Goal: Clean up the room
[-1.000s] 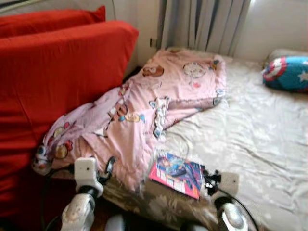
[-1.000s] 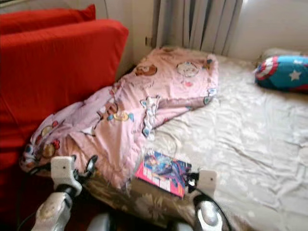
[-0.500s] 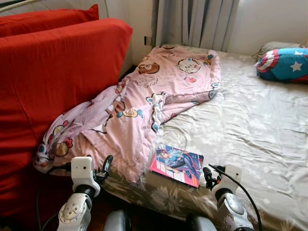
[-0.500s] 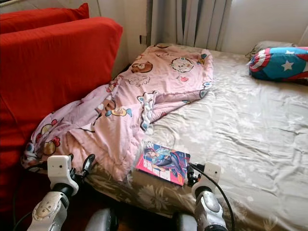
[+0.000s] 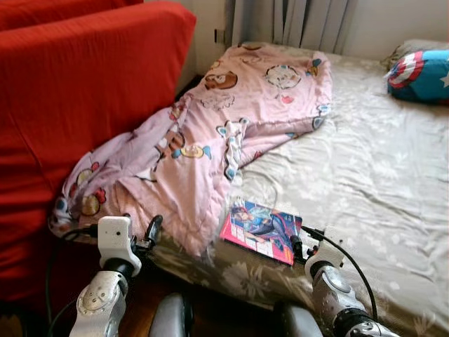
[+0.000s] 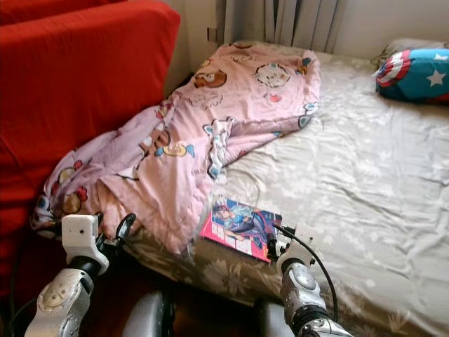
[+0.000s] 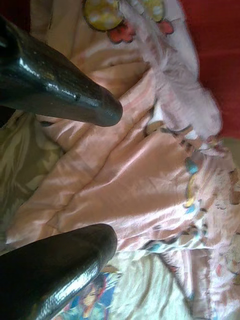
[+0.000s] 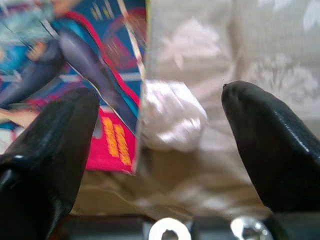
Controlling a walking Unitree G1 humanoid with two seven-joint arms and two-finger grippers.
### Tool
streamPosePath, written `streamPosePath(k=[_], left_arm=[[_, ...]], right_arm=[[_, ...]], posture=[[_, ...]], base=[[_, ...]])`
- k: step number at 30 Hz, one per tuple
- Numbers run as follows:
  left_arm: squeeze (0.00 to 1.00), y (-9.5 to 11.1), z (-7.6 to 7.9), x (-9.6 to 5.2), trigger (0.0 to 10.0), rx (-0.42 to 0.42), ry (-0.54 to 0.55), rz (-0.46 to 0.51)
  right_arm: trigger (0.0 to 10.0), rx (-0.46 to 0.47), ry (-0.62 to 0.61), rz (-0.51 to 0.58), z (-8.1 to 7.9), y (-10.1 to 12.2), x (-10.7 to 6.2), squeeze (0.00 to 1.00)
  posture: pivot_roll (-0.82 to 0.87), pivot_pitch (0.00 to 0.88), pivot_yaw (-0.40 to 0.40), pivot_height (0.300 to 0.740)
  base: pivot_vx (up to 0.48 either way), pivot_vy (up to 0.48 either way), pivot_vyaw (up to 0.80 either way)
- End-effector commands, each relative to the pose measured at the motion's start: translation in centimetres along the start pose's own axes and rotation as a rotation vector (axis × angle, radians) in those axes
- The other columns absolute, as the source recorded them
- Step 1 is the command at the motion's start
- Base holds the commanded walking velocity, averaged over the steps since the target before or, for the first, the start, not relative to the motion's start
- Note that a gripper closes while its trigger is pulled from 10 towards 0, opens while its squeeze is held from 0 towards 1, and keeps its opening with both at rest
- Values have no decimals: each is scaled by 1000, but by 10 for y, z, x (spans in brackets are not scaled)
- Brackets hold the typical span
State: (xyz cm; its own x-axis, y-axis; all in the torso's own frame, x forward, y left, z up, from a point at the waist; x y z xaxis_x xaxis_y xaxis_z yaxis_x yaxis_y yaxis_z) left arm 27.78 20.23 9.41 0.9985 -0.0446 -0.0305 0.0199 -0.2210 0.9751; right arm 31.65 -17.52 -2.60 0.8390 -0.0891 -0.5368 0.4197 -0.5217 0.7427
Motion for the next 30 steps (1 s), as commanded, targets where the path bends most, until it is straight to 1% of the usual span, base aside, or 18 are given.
streamPosePath(k=[1,7,9,12,13,16,17,18,20,21,22,23,30], left_arm=[[0,3,0,-6,10000,12,-11,-8],[0,6,3,-21,10000,7,-20,-22],[0,10,2,-27,10000,7,-20,-30],[0,12,2,-30,10000,8,-19,-31],[0,14,1,-31,10000,10,-18,-31],[0,16,0,-33,10000,13,-18,-33],[0,16,0,-35,10000,15,-18,-39],[0,14,0,-36,10000,17,-18,-45],[0,14,0,-37,10000,18,-17,-53],[0,13,0,-39,10000,20,-17,-59],[0,12,-1,-40,10000,22,-16,-68],[0,11,-1,-41,10000,22,-15,-71],[0,11,0,-42,10000,26,-15,-81]], right_arm=[[10000,-3,-26,-16,7,-1,0,0],[10000,16,-29,-3,5,4,1,0],[10000,50,-14,8,-1,10,3,0],[10000,72,7,11,-7,12,4,0],[10000,67,24,9,-11,14,5,0],[10000,65,33,11,-14,15,5,0],[3216,55,33,11,-14,15,5,0],[0,58,35,14,-14,16,5,0],[0,64,33,17,-14,16,5,0],[2275,63,23,16,-12,16,5,0],[5843,65,11,15,-9,15,5,0],[10000,67,7,14,-8,15,5,0],[10000,71,-7,4,-3,12,4,0]], posture=[[161,222,-32,606],[177,253,-29,606],[192,267,-29,606],[196,271,-27,606],[201,273,-26,606],[202,276,-26,606],[202,278,-26,606],[205,281,-25,606],[203,283,-24,606],[203,283,-24,606],[200,285,-24,606],[201,285,-25,606],[205,288,-27,606]], base=[[0,0,0],[0,0,0],[0,0,0],[0,0,0],[0,0,0],[0,0,0],[0,0,0],[0,0,0],[0,0,0],[0,0,0],[0,0,0],[0,0,0],[0,0,0]])
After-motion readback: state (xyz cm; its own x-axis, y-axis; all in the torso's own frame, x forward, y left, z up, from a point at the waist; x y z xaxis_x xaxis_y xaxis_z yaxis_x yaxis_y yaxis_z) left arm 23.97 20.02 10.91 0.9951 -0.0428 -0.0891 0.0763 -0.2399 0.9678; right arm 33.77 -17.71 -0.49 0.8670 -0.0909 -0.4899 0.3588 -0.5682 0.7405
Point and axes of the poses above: a point about 5 cm out from each wrist's last joint towards the gripper, its own x axis pointing out of the wrist towards the gripper, its own y axis along the axis of the wrist's last joint, z = x × y, the point moved 3 cm from there along x, pointing out of the wrist towards the gripper, and after that the axes turned 12 degrees about x, right-handed, at the moved point
